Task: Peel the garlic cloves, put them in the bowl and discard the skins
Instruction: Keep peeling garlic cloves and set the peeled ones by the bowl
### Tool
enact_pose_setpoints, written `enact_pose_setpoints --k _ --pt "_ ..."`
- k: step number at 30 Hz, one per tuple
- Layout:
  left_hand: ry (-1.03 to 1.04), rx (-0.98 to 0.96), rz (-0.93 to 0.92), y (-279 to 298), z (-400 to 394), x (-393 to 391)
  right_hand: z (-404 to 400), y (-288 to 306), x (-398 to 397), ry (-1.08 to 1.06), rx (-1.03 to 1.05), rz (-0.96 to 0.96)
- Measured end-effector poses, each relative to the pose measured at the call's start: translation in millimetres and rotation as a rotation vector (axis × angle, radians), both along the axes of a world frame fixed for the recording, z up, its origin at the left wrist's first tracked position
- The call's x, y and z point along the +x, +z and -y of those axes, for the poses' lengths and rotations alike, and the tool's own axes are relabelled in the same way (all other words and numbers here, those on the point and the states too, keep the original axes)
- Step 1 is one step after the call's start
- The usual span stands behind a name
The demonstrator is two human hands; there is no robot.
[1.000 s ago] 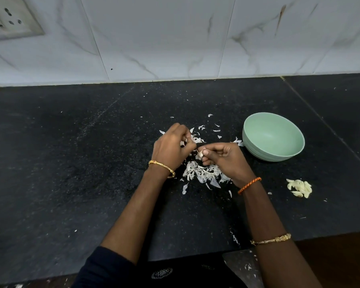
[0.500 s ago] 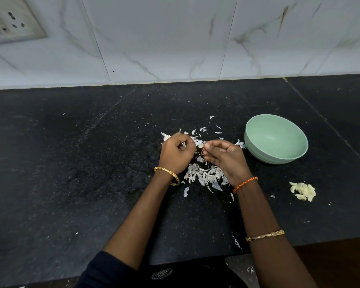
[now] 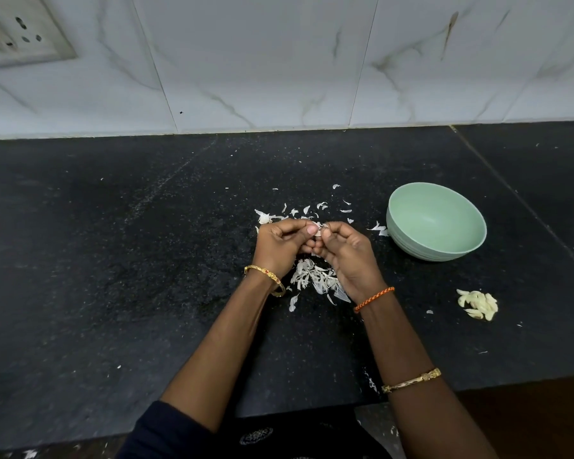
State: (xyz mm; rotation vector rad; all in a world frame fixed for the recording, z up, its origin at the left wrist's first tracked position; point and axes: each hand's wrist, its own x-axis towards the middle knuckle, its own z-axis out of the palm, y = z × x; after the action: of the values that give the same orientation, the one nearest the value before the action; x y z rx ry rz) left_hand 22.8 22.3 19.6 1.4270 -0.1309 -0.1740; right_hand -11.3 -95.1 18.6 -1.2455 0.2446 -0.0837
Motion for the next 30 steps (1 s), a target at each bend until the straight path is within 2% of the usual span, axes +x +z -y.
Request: enact_pose_setpoints --k 3,6,7,11,14,17,22,25,30 --pt "-0.015 -0.048 0.003 2 -2 0 1 5 -2 0.047 0.246 -0.051" --pt "-0.012 -0.126 -0.091 3 -1 -1 1 8 -1 0.071 0.333 -0.068" --pt "-0.015 -0.177 -0.167 3 -1 0 0 7 0 0.059 0.285 -0.044" --pt "-0.088 -0.452 -0.534 7 1 3 -5 -1 2 -0.069 -0.167 0.171" --pt "-0.121 -0.541 -0.641 11 0 6 -7 -1 4 -0.091 -0.286 0.239" --pt "-0.128 -0.489 -0.604 9 0 8 -7 -3 6 -0.108 -0.263 0.196" --pt "-0.125 -0.415 -0.47 5 -2 8 -9 2 8 -0.022 0.127 0.045" --pt "-0.146 -0.352 -0.403 6 -4 6 -6 5 8 0.026 0.263 -0.016" --pt "-0.174 -0.258 -0.317 7 -5 6 -1 6 7 -0.003 0.18 -0.049"
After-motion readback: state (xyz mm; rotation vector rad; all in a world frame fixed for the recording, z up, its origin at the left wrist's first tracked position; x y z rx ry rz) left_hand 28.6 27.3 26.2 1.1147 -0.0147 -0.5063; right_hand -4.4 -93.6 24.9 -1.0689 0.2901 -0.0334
